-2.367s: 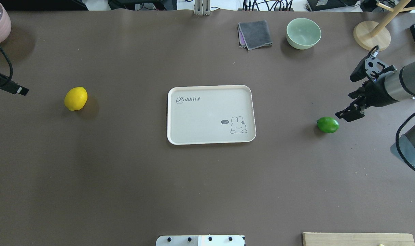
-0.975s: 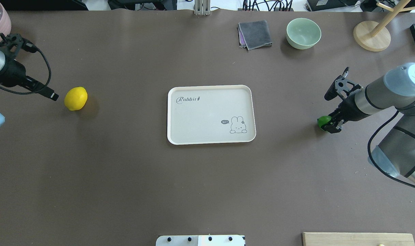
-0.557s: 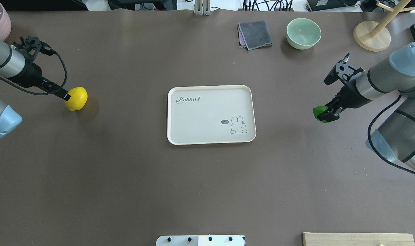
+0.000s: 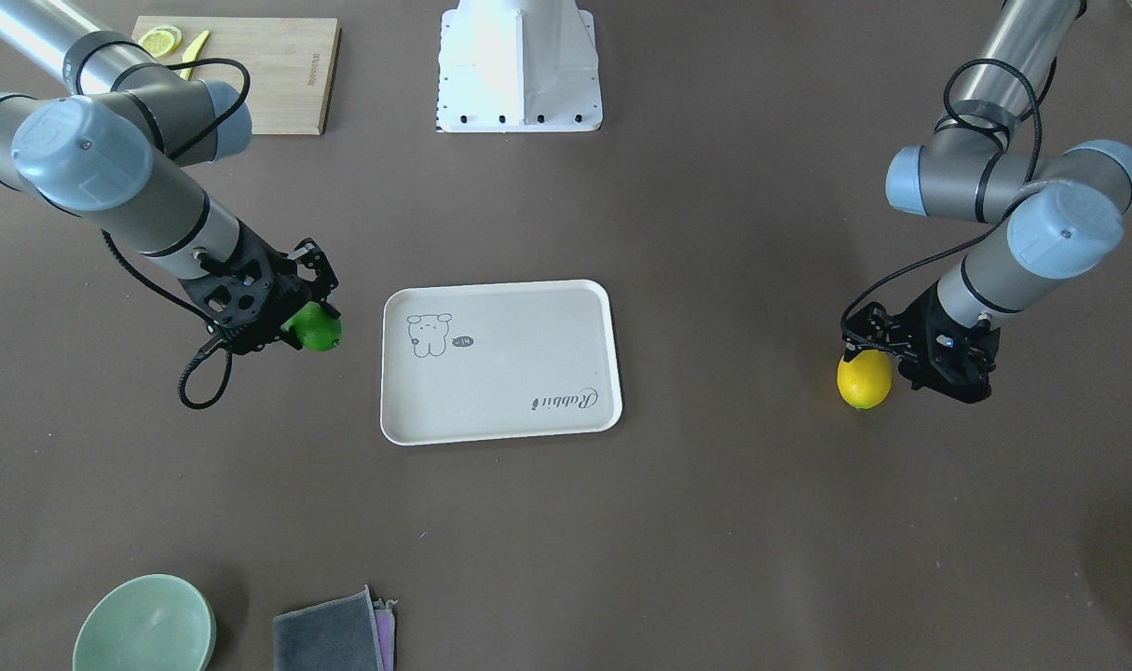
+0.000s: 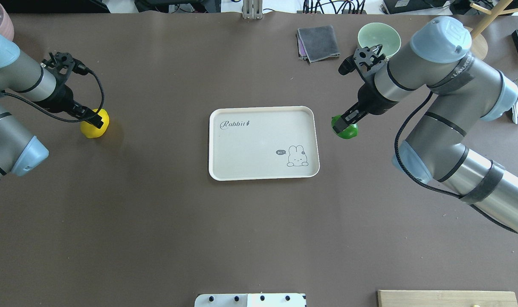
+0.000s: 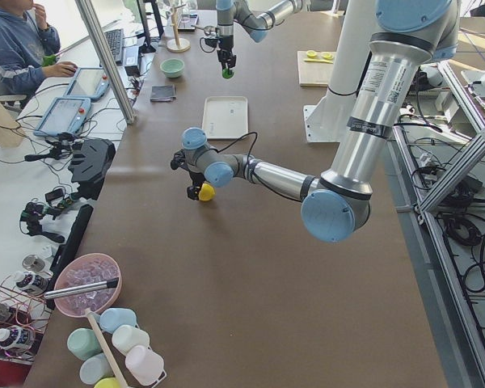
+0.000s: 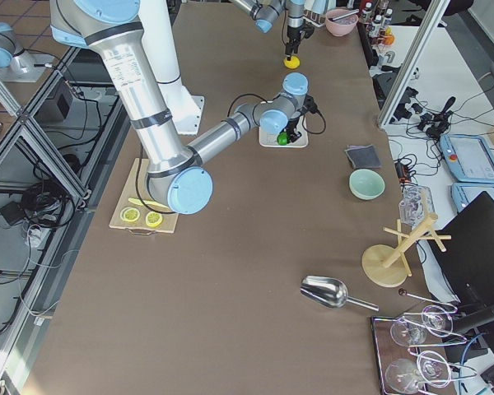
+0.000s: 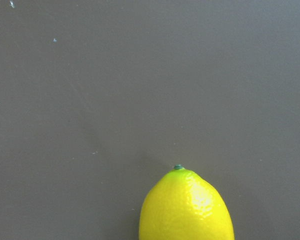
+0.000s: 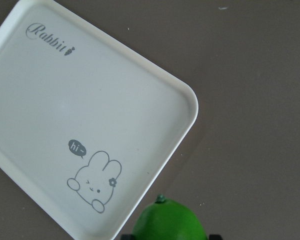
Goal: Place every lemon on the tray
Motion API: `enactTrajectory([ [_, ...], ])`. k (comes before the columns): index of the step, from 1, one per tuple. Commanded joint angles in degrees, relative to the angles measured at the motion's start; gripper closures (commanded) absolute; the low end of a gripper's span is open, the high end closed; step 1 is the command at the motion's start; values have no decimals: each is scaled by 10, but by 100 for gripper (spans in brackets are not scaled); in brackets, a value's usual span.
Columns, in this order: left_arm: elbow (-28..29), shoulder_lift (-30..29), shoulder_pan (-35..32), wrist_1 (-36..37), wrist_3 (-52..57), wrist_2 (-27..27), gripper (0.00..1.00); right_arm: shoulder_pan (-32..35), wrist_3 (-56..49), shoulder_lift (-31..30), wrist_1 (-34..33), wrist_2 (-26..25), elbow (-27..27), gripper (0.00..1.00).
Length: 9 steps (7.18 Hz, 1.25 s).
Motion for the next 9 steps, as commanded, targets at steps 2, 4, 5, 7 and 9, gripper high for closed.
enactTrajectory([
  [2, 2, -2, 11, 1, -7, 1, 100, -53, 103, 54, 5, -65, -47, 100],
  [4, -31, -53, 14, 10, -131, -5, 100, -74, 154, 104, 8, -92, -94, 100],
  [5, -34, -106, 40, 20, -214, -3, 100, -82, 157, 105, 7, -112, -99, 100],
  [7, -17, -187, 100, 26, -317, 22, 100, -84, 158, 107, 6, -122, -104, 80],
  [9, 11, -240, 152, 26, -373, 79, 100, -91, 226, 105, 13, -161, -98, 0],
])
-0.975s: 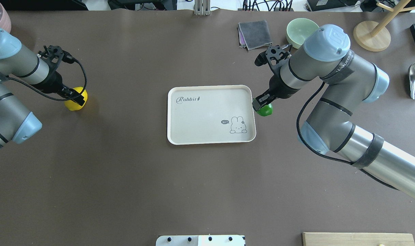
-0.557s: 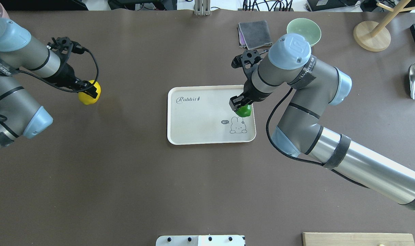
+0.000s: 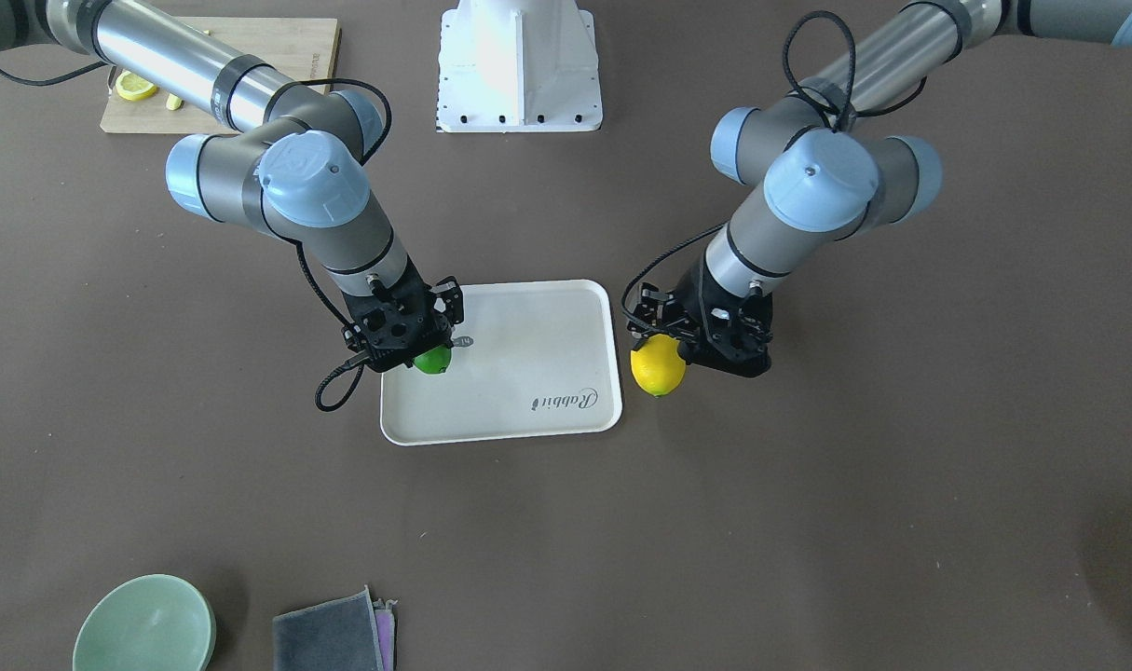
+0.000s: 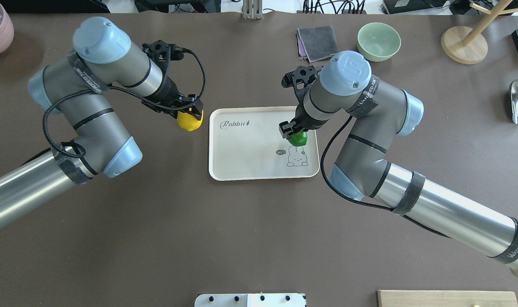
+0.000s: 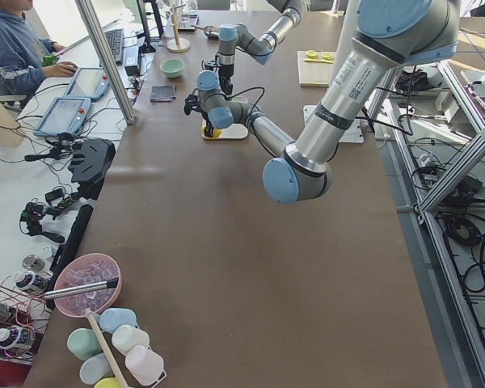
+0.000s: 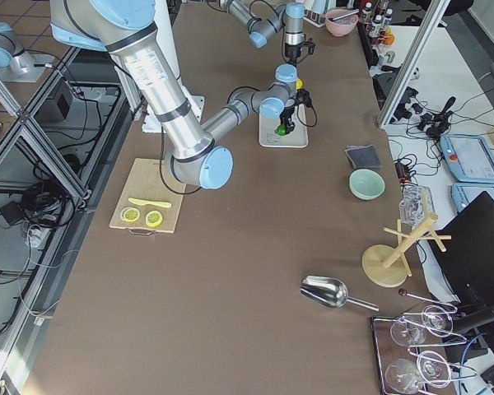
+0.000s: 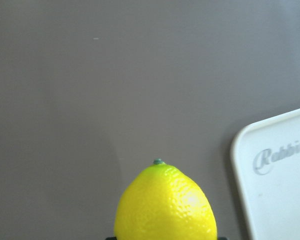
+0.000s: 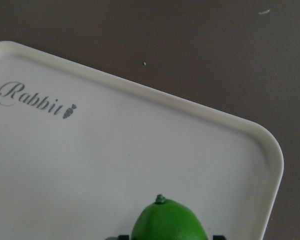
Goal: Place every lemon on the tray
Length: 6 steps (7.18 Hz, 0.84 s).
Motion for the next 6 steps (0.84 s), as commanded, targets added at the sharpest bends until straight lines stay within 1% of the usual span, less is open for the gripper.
enactTrajectory([
  [1, 32, -52, 37, 0, -50, 32, 100, 6, 30, -9, 8, -18, 16, 0],
  [2, 53, -69, 39, 0, -51, 33, 100, 26, 30, -31, 6, 14, 43, 0],
  [3, 63, -72, 46, -5, -51, 33, 100, 64, 30, -63, 3, 64, 79, 0],
  [4, 65, -69, 47, -7, -49, 33, 10, 106, 22, -107, 3, 109, 103, 0],
  [5, 58, -68, 47, -6, -50, 47, 3, 135, 8, -130, 1, 125, 109, 0],
  [6, 39, -66, 40, 1, -50, 44, 3, 152, 6, -161, -1, 126, 106, 0],
])
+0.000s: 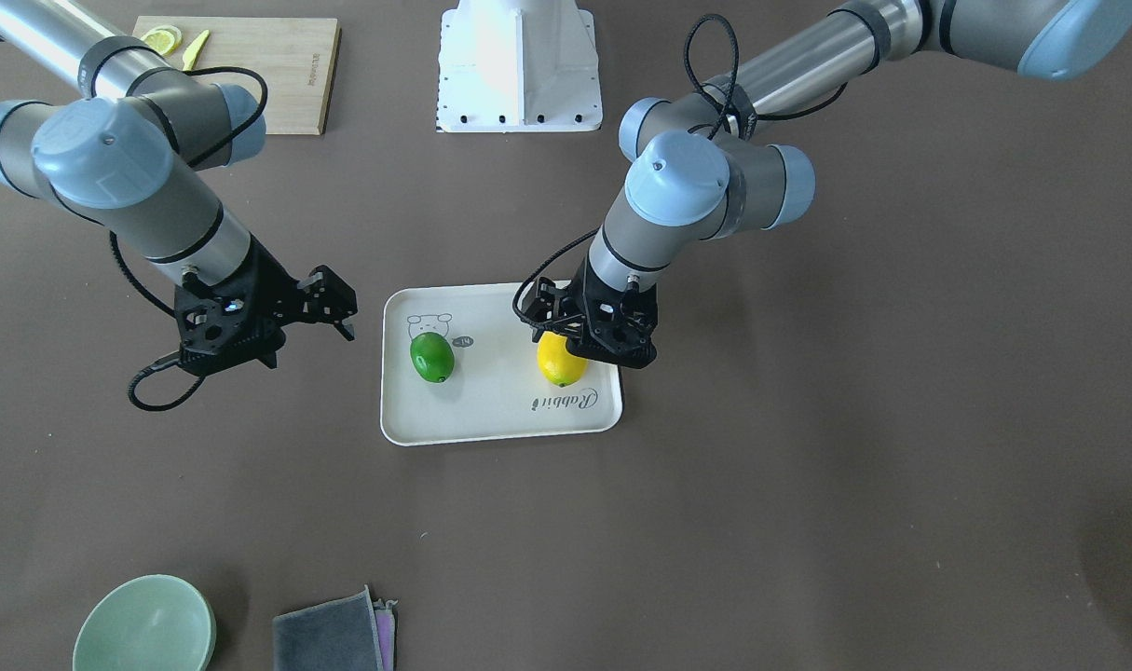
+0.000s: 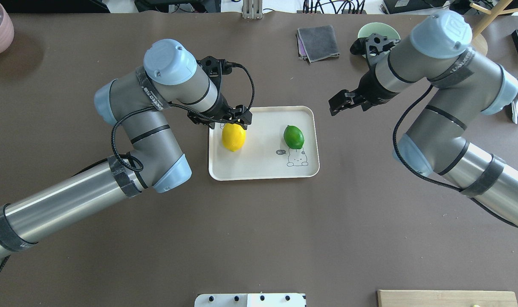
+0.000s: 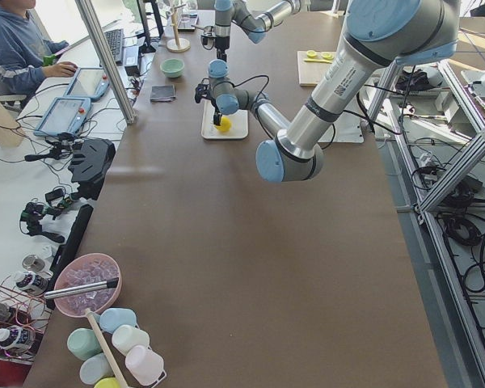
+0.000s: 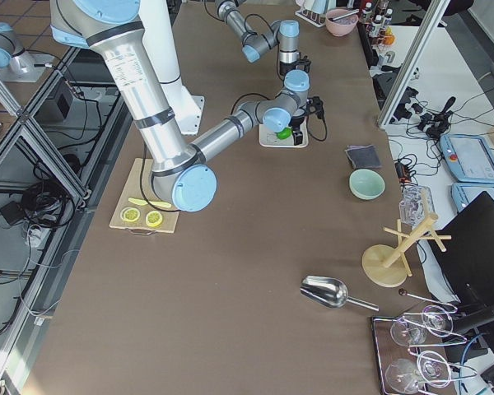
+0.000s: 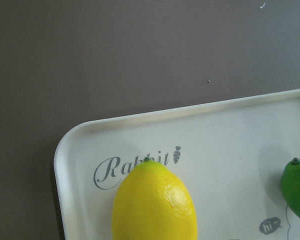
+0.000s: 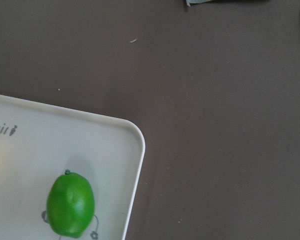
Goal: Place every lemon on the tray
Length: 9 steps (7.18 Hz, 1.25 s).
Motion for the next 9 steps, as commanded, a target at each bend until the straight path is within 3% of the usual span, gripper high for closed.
enactTrajectory([
  [1, -51, 48, -26, 6, 7, -1, 3, 67, -8, -72, -1, 25, 6, 1],
  [2, -80, 98, -62, 13, 35, -24, 3, 92, -9, -103, 0, 25, 5, 1],
  [3, -108, 128, -121, 70, 112, -55, 3, 131, -10, -139, 0, 30, 4, 0],
  [5, -169, 219, -223, 152, 315, -75, 3, 221, -167, -198, -5, 65, -13, 0],
  [7, -150, 289, -336, 156, 512, -122, 3, 304, -278, -235, -5, 113, -44, 0],
  [9, -140, 354, -380, 155, 539, -124, 2, 360, -402, -265, -5, 114, -68, 0],
])
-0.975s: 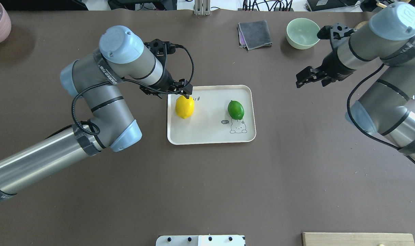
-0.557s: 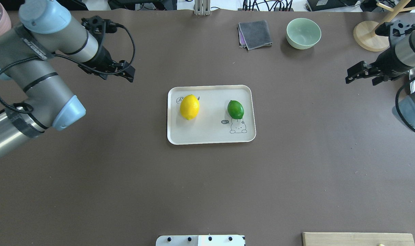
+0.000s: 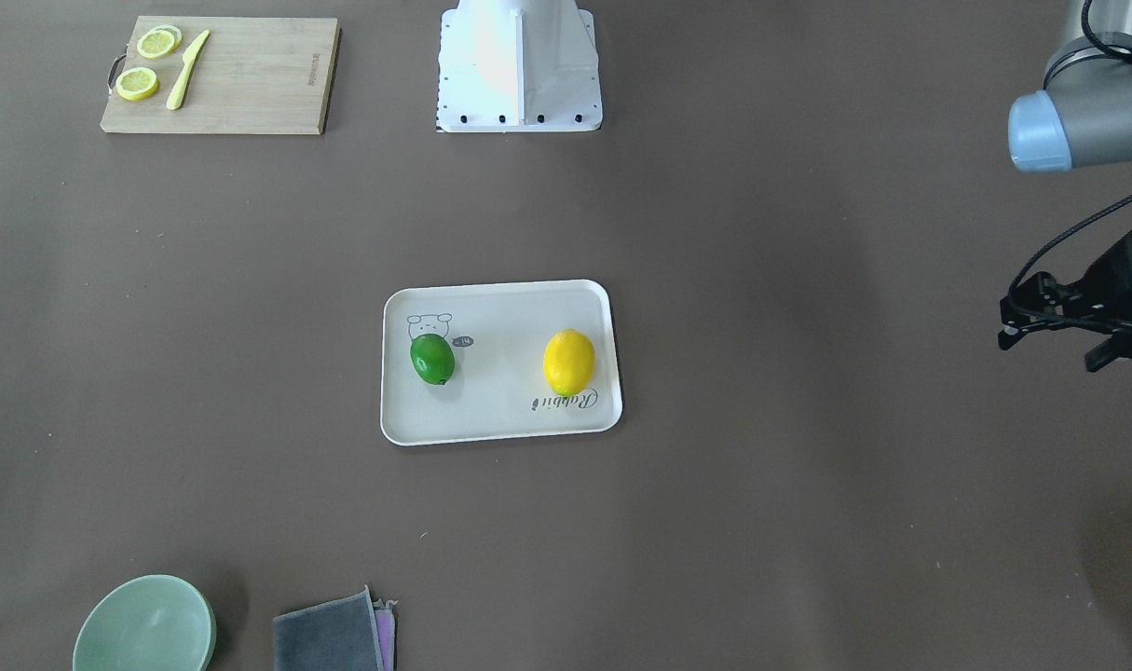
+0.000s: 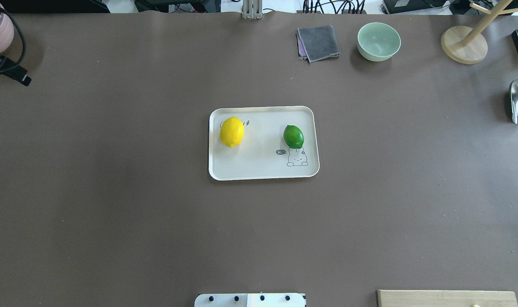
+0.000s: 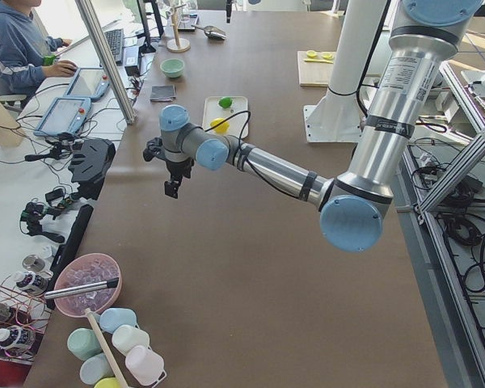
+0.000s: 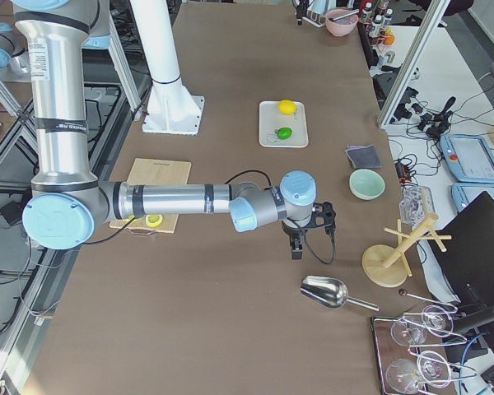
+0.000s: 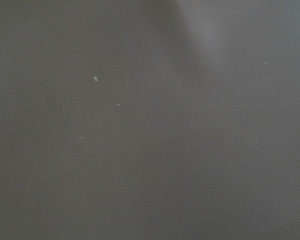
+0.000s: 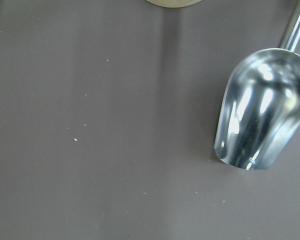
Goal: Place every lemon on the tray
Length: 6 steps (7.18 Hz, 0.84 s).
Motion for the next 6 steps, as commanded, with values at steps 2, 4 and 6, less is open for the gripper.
enactTrajectory([
  [2, 8, 58, -43, 9, 27, -4, 2, 81, -85, -27, 2, 4, -38, 0],
  [4, 11, 60, -83, 34, 27, -22, 2, 83, -67, -22, -11, -21, -40, 0],
  [6, 15, 85, -108, 38, 29, -82, 2, 82, -66, -27, -9, -20, -33, 0],
])
